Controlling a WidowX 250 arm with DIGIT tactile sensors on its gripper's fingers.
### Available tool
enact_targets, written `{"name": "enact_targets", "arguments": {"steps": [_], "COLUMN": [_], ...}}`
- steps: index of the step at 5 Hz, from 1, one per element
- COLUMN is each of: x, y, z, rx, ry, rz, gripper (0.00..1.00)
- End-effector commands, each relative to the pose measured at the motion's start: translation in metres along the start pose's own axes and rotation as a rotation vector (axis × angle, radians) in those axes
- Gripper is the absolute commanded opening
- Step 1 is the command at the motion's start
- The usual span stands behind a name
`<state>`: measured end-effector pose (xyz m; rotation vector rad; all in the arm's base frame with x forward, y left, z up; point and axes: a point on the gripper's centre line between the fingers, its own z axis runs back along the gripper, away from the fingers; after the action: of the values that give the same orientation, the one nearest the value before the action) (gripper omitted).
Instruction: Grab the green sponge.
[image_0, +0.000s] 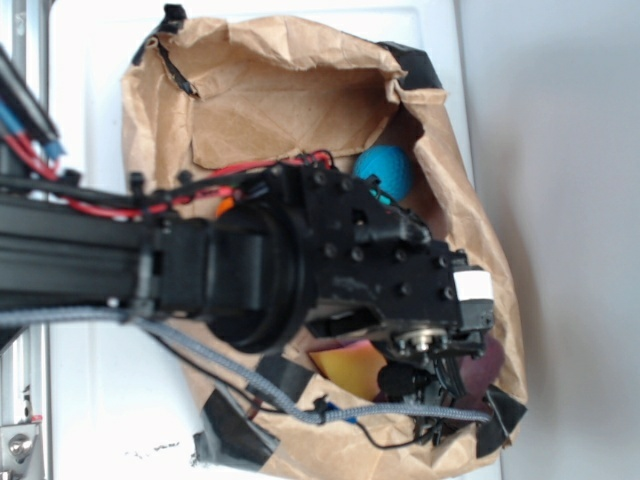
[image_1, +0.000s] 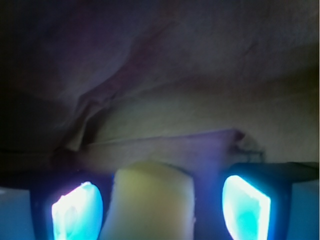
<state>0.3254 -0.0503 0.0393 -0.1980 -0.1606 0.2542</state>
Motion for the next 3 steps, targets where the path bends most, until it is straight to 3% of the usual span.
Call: {"name": "enact_targets", "arguments": {"steps": [1,3], "x": [-0.003,0.021], "y": [-0.002,-0.004], "z": [-0.004,0.033], "rx": [-0.01,-0.121], "ry": [-0.011,0.034], "rz": [-0.12,-0.066], "gripper": [0.0,0.0]}}
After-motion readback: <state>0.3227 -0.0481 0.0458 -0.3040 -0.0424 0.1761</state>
